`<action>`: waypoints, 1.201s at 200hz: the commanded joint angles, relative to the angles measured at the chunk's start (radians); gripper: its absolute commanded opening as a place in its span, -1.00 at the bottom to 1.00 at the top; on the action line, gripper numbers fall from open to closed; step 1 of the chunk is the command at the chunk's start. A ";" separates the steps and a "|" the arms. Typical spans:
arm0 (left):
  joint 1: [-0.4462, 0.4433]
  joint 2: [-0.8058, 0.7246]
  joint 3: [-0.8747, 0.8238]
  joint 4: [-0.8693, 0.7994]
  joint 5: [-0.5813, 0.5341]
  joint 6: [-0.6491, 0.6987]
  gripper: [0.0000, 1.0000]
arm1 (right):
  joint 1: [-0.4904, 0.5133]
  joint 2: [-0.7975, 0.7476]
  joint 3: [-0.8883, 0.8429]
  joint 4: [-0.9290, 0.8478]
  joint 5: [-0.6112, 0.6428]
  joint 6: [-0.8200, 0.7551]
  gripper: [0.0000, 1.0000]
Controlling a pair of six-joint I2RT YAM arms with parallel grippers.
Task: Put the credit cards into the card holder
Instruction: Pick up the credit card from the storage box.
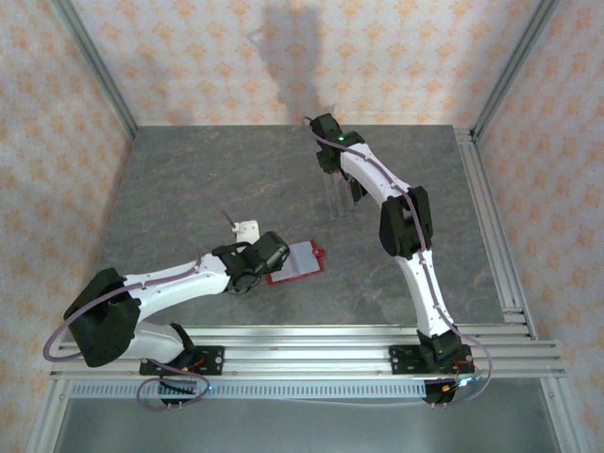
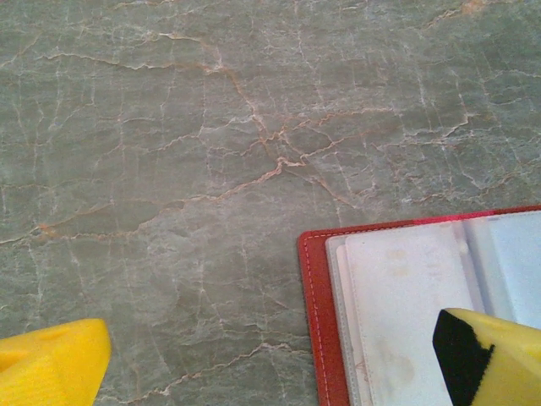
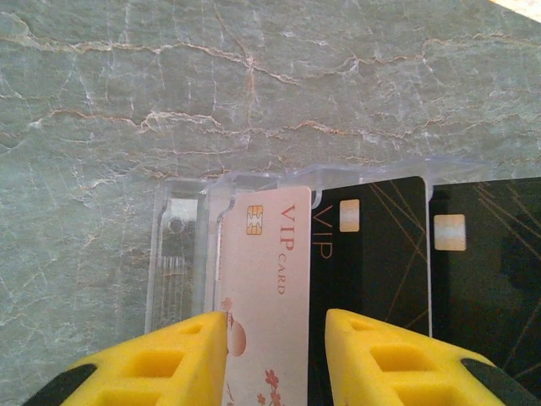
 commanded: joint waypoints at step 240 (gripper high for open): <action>0.013 -0.032 -0.012 -0.036 -0.065 -0.010 0.99 | -0.006 0.023 0.154 -0.120 -0.146 0.053 -1.00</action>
